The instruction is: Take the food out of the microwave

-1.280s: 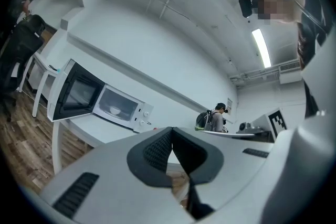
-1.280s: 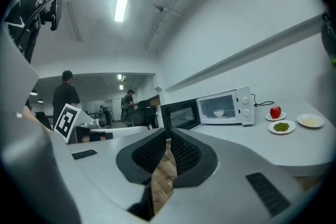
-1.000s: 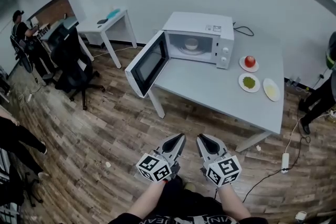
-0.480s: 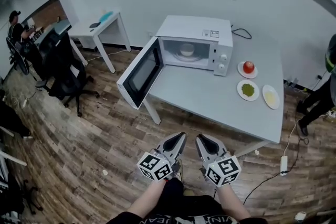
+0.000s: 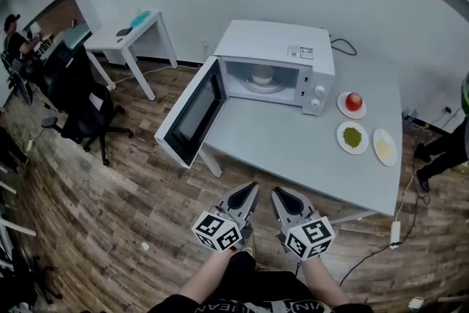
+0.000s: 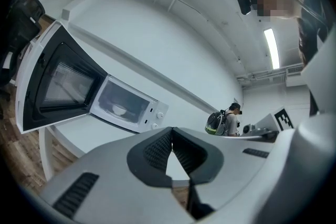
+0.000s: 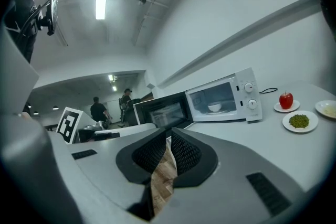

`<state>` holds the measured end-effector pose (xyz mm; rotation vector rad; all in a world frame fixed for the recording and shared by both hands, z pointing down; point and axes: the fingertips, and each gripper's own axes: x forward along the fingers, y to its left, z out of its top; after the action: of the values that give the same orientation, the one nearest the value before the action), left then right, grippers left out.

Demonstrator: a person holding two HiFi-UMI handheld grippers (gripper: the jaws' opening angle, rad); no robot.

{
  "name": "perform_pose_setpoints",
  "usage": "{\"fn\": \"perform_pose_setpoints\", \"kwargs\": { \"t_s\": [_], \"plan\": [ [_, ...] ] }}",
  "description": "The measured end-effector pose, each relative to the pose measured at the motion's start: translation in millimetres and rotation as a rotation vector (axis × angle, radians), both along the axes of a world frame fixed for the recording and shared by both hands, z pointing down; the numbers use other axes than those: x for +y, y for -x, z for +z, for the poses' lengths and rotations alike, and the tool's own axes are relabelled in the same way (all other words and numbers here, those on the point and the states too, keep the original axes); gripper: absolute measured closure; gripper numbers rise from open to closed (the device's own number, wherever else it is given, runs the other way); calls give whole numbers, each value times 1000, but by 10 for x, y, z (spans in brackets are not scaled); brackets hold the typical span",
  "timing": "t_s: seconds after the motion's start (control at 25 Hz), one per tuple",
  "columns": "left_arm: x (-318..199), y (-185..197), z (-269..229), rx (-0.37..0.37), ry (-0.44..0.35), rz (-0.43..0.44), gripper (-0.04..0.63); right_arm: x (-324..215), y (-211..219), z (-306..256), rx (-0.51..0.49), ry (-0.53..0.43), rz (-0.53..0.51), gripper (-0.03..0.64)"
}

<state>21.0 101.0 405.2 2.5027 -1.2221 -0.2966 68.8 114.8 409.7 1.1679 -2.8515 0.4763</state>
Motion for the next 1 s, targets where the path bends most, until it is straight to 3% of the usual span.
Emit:
{"fn": "perform_pose_setpoints", "kwargs": {
  "t_s": [0.56, 1.0],
  "plan": [
    [-930, 268, 26, -1, 3, 50, 586, -924, 300, 63, 3, 28, 61, 569],
    [-1354, 397, 142, -6, -4, 100, 586, -1382, 565, 200, 7, 42, 108, 569]
  ]
}}
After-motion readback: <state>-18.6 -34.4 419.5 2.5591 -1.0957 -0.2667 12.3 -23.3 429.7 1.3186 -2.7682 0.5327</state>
